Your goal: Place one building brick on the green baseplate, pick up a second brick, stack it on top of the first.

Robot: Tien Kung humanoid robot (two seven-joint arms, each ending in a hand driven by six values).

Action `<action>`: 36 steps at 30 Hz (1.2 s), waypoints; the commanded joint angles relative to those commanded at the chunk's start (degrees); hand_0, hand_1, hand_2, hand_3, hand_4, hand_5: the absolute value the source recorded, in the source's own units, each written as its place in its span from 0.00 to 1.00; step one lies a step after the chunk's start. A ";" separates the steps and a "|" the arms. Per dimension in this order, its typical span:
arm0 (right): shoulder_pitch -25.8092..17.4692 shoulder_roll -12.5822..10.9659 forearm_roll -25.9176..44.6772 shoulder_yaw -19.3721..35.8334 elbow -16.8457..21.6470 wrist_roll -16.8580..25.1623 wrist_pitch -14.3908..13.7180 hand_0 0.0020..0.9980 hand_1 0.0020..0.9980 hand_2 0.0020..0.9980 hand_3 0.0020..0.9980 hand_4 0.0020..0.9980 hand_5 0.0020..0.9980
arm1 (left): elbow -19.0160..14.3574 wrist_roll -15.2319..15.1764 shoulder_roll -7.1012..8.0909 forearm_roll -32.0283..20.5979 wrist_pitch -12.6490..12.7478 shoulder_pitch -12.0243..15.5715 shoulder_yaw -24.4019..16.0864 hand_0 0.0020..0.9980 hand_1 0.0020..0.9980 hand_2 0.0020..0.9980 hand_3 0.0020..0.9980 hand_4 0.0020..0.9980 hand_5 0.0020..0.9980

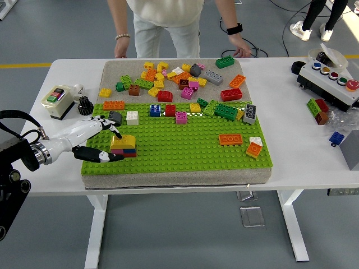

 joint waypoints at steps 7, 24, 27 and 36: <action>0.06 0.02 0.03 0.18 0.00 0.04 0.00 0.74 0.66 0.71 0.60 0.92 0.51 | -2.21 -0.01 0.21 -3.34 0.61 -0.28 -1.30 1.00 0.91 0.87 0.64 1.00 0.76; 0.30 0.15 0.09 0.71 0.00 -0.44 -0.31 0.74 0.66 0.71 0.60 0.92 0.51 | -6.59 -1.13 1.04 -21.96 1.90 -2.35 -4.64 1.00 0.84 0.83 0.84 1.00 0.75; 0.38 0.25 0.10 0.67 0.00 -0.44 -0.49 0.74 0.66 0.71 0.60 0.92 0.51 | -6.89 -0.45 1.35 -25.37 0.60 -3.11 -5.45 1.00 0.84 0.83 0.84 1.00 0.75; 0.46 0.81 -0.10 -0.06 0.00 -0.35 -0.83 0.74 0.66 0.71 0.60 0.92 0.51 | -6.93 1.18 1.61 -31.41 -0.77 -4.39 -6.31 0.98 0.86 0.85 0.90 1.00 0.67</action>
